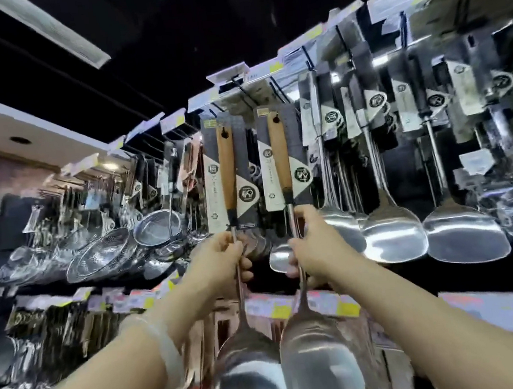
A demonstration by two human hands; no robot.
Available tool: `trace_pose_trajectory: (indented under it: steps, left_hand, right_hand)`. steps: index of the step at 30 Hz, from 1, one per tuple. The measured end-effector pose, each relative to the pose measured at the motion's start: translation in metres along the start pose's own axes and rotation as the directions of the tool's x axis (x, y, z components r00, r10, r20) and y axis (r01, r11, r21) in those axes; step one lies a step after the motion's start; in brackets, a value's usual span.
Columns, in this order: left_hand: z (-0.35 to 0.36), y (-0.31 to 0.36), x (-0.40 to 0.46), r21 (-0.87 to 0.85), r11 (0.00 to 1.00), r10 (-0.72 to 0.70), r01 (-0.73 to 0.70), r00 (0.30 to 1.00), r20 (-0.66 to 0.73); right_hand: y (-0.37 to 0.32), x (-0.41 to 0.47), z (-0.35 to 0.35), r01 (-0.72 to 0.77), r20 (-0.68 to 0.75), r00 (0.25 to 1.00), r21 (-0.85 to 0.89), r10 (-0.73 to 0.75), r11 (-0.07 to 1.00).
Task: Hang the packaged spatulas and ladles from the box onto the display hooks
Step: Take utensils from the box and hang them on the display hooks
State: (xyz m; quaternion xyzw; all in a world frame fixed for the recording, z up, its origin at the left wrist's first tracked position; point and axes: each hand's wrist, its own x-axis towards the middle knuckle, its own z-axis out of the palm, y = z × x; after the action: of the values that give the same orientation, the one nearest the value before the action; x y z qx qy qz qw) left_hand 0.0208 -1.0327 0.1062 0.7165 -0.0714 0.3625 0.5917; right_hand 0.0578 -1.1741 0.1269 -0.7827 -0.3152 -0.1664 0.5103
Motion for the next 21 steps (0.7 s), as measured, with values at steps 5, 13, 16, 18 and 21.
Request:
trace_pose_trajectory:
  steps: [5,13,16,18,21]
  left_hand:
    - [-0.019,0.001,0.033,-0.037,0.999,0.038,-0.037,0.999,0.017]
    - [-0.033,-0.004,0.098,-0.206,0.978,0.060,-0.025,0.984,0.165]
    - [-0.040,0.001,0.127,-0.148,0.984,0.128,-0.098,0.969,0.211]
    - [-0.042,0.004,0.142,-0.161,0.981,0.144,-0.107,0.960,0.242]
    - [-0.046,0.004,0.162,-0.165,0.979,0.164,-0.121,0.946,0.280]
  right_hand:
    - [-0.017,0.037,0.010,0.001,-0.059,0.998,-0.041,-0.003,0.999]
    - [-0.051,0.101,0.011,0.000,-0.175,0.984,-0.161,-0.029,0.987]
    - [-0.060,0.124,0.015,-0.041,-0.243,0.970,-0.112,0.012,0.993]
    - [-0.066,0.135,0.016,-0.077,-0.269,0.962,-0.100,0.047,0.992]
    - [-0.071,0.147,0.018,-0.089,-0.325,0.944,-0.110,0.048,0.990]
